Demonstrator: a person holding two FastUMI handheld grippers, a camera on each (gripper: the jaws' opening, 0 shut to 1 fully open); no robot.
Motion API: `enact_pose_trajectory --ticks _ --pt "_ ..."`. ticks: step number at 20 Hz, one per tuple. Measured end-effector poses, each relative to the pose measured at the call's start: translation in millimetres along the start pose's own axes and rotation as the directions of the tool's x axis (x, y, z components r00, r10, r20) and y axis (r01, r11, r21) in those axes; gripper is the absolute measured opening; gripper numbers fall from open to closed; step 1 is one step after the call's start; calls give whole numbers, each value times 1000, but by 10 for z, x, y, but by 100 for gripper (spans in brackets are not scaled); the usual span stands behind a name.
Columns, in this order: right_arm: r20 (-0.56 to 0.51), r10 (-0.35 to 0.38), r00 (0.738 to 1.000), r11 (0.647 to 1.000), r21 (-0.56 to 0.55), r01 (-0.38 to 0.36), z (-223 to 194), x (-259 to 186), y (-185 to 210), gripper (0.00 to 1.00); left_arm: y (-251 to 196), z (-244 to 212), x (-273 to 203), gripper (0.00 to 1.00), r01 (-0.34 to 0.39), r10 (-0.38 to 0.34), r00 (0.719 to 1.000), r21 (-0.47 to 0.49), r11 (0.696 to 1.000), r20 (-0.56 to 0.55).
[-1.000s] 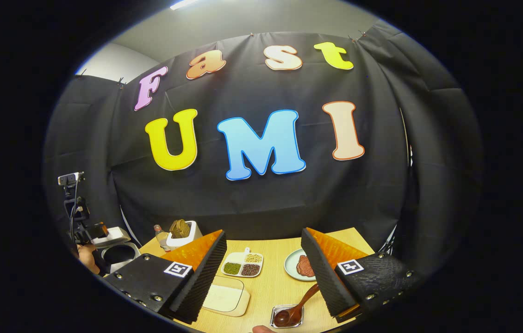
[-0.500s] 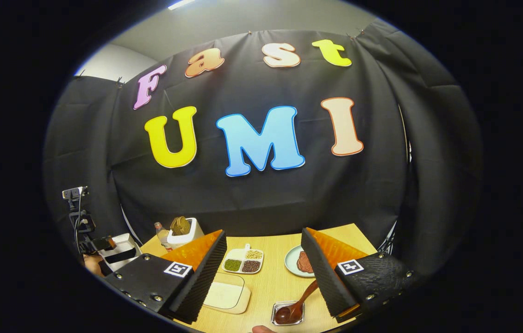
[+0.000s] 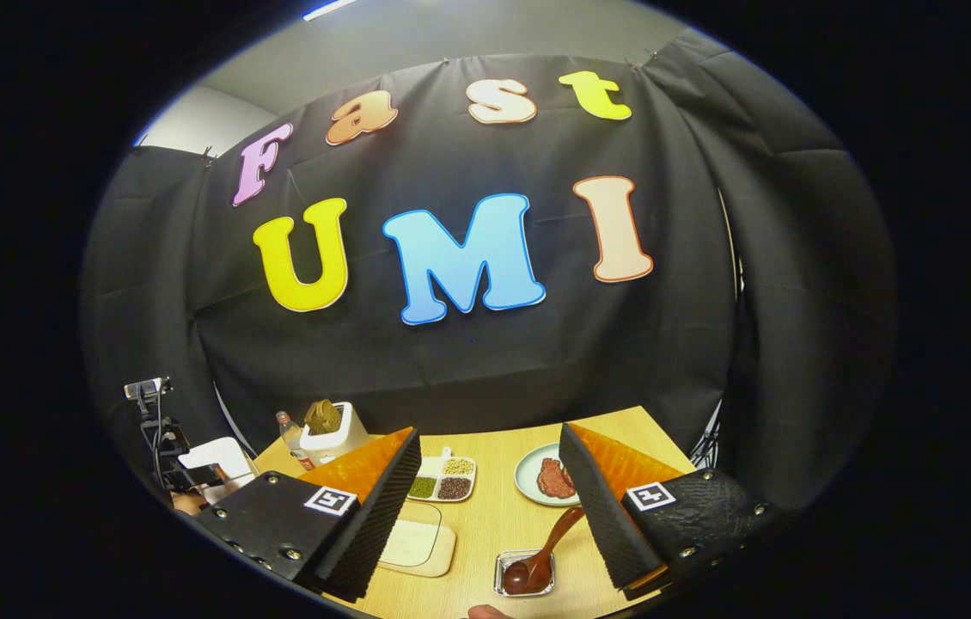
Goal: Close the left gripper, press the button to open the rice cooker; take a wooden spoon from the chopstick holder with the right hand, scoop a spoonful of rice and pour it into the rice cooker, then put the wooden spoon back into the chopstick holder.
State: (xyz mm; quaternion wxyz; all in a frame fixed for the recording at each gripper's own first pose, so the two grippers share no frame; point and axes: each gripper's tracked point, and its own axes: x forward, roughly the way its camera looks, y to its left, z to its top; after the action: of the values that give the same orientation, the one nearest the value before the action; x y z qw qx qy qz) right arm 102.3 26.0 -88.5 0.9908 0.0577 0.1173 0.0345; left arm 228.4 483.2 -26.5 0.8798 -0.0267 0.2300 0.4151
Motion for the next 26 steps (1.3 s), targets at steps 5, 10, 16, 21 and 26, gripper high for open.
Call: enact_pose_trajectory --ticks 5,10,16,21,26 --pt "-7 -17 1000 1000 9 17 -39 -78 -57 98 -17 -104 42 94 -12 12 1000 -8 1000 -1" --pt "-9 -25 1000 1000 16 25 -64 -130 -87 98 -10 -159 33 93 -17 17 1000 -29 999 -3" --pt "-16 -9 1000 1000 26 9 -107 -168 -29 98 -62 -117 52 100 25 -25 1000 0 1000 4" --pt "24 -12 1000 1000 -6 12 -3 -228 -38 98 -256 352 -238 92 186 -192 977 69 980 93" --pt "88 -11 996 1000 -21 13 205 -301 42 98 -664 1077 -1101 92 378 -387 887 86 922 252"
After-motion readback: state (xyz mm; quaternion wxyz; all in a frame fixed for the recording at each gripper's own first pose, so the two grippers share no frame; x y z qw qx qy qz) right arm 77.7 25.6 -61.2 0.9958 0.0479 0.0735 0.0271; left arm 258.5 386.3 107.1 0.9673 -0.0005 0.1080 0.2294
